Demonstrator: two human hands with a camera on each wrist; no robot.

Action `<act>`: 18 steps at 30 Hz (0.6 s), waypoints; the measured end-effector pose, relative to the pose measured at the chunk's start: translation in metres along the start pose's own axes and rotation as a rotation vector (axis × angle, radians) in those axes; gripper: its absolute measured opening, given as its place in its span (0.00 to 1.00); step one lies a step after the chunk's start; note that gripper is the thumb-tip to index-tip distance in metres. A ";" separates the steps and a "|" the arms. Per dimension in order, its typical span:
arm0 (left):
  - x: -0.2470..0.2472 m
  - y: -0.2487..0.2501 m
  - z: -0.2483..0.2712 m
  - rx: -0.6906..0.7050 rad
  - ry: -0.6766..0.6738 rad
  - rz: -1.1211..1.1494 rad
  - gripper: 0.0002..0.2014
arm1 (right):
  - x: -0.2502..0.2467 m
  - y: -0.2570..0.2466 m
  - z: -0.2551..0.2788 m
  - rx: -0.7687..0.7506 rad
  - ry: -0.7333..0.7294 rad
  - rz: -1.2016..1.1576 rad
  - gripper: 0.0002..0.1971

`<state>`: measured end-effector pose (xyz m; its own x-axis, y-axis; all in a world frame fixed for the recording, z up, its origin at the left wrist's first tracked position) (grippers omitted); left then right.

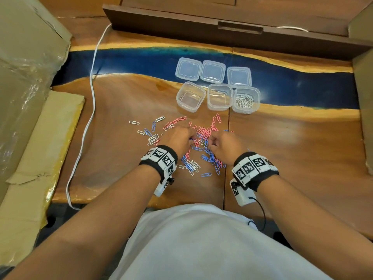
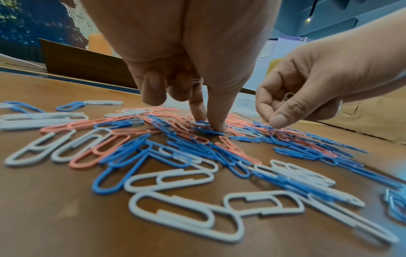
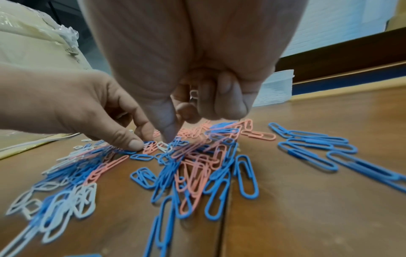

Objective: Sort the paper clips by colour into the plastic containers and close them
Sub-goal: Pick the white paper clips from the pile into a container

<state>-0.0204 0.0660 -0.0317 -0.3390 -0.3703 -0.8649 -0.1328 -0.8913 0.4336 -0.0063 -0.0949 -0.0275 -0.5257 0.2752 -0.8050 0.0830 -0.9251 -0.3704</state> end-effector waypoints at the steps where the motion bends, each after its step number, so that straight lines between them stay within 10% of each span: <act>1: 0.000 0.000 -0.001 0.001 -0.005 -0.020 0.03 | -0.001 -0.004 -0.001 -0.016 0.012 -0.009 0.04; 9: -0.001 -0.001 -0.001 0.009 -0.021 -0.095 0.11 | 0.007 -0.022 -0.011 0.013 -0.008 0.065 0.02; 18: -0.004 -0.019 0.010 -0.237 0.090 0.537 0.08 | 0.005 -0.026 -0.005 -0.067 -0.003 -0.045 0.04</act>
<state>-0.0258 0.0876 -0.0337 -0.2194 -0.7968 -0.5630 0.2506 -0.6037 0.7568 -0.0066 -0.0683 -0.0239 -0.5327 0.3152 -0.7854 0.1154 -0.8924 -0.4363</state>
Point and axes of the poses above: each hand's wrist, its own z-axis away from the middle knuckle, its own x-axis out of the palm, y = z × x, the point moved 4 cm from there along -z, towards the middle knuckle, and after that the axes turned 4 degrees about x, right-handed, at the moved point
